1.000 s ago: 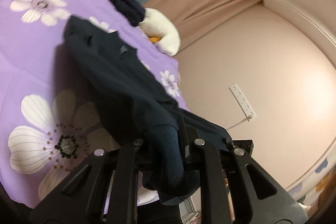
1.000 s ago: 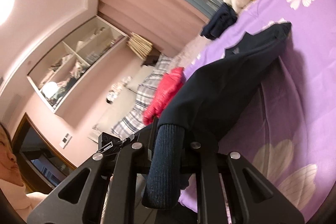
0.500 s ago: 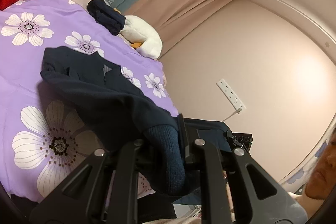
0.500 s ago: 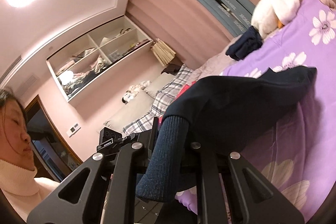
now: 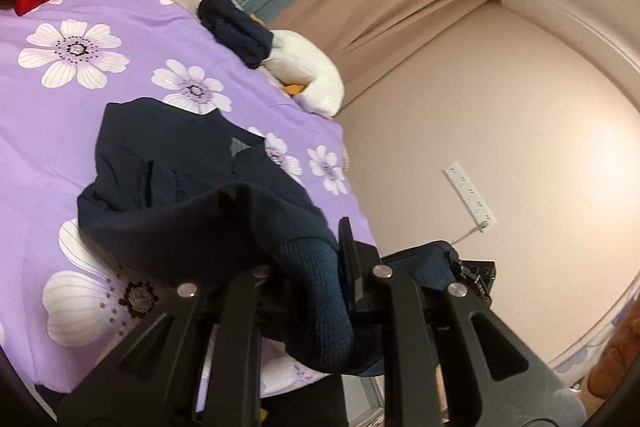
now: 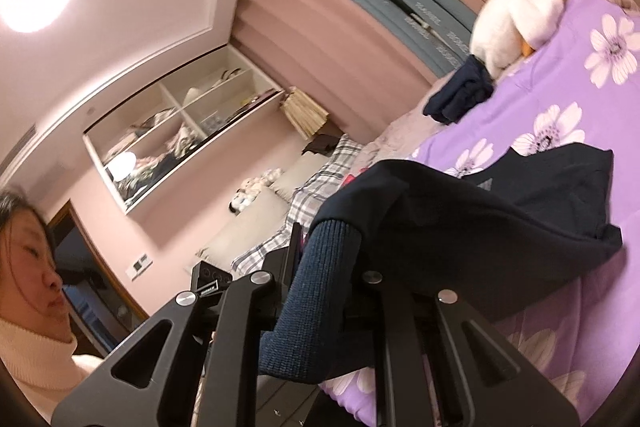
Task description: Fold large clothes
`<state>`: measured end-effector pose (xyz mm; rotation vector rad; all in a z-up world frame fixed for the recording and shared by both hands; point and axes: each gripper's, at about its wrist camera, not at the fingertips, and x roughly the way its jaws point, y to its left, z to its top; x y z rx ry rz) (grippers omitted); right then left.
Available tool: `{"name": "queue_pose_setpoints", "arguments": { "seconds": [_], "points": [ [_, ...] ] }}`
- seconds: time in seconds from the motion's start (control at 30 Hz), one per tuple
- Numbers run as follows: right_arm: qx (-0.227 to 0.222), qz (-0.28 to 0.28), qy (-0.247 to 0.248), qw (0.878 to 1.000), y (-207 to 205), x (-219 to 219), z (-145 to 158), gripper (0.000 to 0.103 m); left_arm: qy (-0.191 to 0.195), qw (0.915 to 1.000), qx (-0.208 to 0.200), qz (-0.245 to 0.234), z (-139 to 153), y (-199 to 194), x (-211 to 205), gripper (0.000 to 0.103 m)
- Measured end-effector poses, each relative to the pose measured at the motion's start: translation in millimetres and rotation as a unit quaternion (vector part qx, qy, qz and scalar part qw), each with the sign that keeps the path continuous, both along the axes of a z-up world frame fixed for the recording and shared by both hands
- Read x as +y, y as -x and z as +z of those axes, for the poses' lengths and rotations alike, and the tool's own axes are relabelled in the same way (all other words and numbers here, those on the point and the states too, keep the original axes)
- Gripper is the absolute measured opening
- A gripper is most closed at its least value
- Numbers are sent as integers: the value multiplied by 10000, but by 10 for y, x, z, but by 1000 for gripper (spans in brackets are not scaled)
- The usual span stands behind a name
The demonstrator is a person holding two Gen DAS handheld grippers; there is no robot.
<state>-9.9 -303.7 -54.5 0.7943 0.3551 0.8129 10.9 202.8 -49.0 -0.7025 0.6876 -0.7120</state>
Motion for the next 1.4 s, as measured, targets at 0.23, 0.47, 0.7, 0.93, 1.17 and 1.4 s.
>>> {"name": "queue_pose_setpoints", "arguments": {
  "seconds": [0.23,0.47,0.7,0.93,1.17,1.4],
  "points": [
    [300,-283,59,9991,-455,-66,-115,14,-396,9990,81,207,-12,-365,-62,16],
    [460,-554,279,9970,-854,-115,-194,14,-1013,9934,60,530,-11,-780,-146,17],
    [810,-839,366,9925,-1321,-207,-355,14,-1387,9888,126,545,-77,-1277,-265,17],
    [1235,-1050,417,9859,-1752,-251,-586,14,-1542,9847,441,684,-324,-1789,-269,17],
    [1764,-1500,882,9688,-2098,-325,-962,14,-1541,9794,975,865,-781,-2198,-172,19],
    [2329,-1647,1031,9529,-2251,-377,-1397,14,-1683,9701,1465,951,-1175,-2495,-183,21]
  ]
}}
